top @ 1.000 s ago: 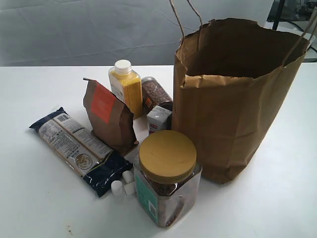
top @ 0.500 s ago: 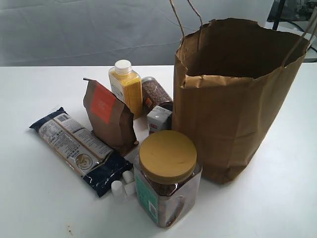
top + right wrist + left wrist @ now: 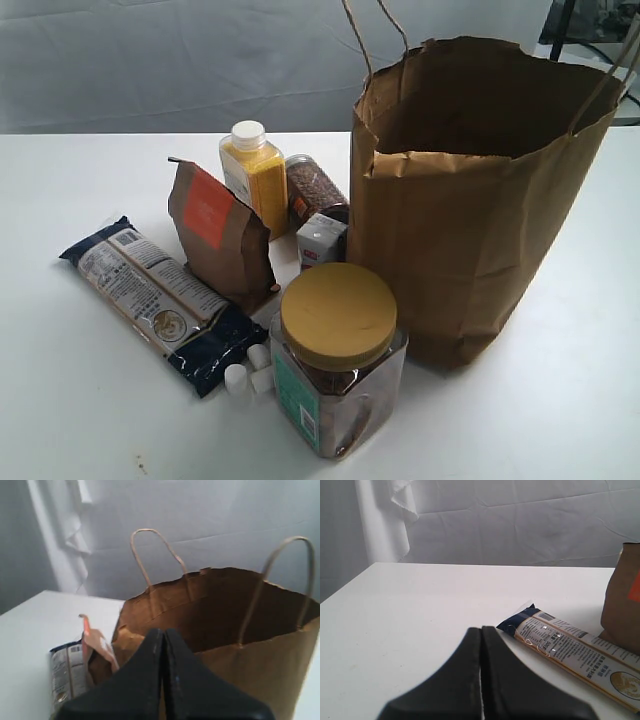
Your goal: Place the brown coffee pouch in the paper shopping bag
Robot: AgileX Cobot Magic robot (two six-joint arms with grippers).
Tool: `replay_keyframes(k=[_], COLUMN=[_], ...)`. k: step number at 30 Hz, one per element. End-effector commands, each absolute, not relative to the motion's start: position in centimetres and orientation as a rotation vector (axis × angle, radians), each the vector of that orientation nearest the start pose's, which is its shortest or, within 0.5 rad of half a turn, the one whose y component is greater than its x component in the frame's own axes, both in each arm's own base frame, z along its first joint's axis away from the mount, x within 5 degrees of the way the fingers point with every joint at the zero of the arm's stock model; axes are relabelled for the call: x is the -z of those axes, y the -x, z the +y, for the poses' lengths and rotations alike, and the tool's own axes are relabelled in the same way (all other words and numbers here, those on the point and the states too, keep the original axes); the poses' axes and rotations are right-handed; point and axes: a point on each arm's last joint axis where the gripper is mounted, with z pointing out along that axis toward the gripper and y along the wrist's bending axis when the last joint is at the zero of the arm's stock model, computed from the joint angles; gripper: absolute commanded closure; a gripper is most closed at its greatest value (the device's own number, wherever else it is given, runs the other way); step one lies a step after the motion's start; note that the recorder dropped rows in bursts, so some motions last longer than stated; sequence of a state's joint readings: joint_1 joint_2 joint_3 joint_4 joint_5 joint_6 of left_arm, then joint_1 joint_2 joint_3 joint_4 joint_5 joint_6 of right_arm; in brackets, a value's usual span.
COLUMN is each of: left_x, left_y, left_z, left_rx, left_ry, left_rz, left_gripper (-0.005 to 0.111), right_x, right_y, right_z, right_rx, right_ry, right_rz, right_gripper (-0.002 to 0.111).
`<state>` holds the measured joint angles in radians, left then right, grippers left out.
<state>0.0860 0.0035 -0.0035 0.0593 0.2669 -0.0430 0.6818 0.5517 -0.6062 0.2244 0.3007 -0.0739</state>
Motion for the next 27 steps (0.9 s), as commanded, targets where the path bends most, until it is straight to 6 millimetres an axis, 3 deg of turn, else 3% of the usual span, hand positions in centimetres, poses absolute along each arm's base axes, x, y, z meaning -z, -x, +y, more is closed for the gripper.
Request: replay_keyframes(k=[1,4,9,13,19,23,27], left_x=[-18.9,-18.9,-18.9,-18.9,-18.9,-18.9,-18.9], left_y=[-5.5,-5.5,-5.5,-5.5,-5.5,-5.5,-5.5], left_z=[0.6,0.6,0.6,0.6,0.6,0.6,0.6], left_rx=[-0.092,-0.092,-0.092,-0.092,-0.092,-0.092,-0.092], left_ry=[0.076,0.076,0.076,0.076,0.076,0.076,0.076], left_rz=[1.747,1.747,1.747,1.747,1.747,1.747,1.747], left_gripper=[0.107,0.107,0.107,0.107,0.107,0.107,0.107], right_x=[-37.7,-39.6,-40.4,-39.9,-37.3,-36.5,-34.5], right_y=[-10.5,-12.0,-15.4,-17.8,-21.7,-23.3,-25.0], right_z=[11.5,14.4,20.4,24.7,30.6,33.8,37.1], right_rx=[-0.663,-0.654,-0.633,-0.615,-0.642,-0.719,-0.759], right_ry=[0.729,0.862,1.041,1.162,1.287,1.339,1.363], right_rz=[1.783,1.810,1.894,1.990,2.165,2.187,2.210], right_gripper=[0.108,0.108,0.108,0.108,0.108,0.093,0.069])
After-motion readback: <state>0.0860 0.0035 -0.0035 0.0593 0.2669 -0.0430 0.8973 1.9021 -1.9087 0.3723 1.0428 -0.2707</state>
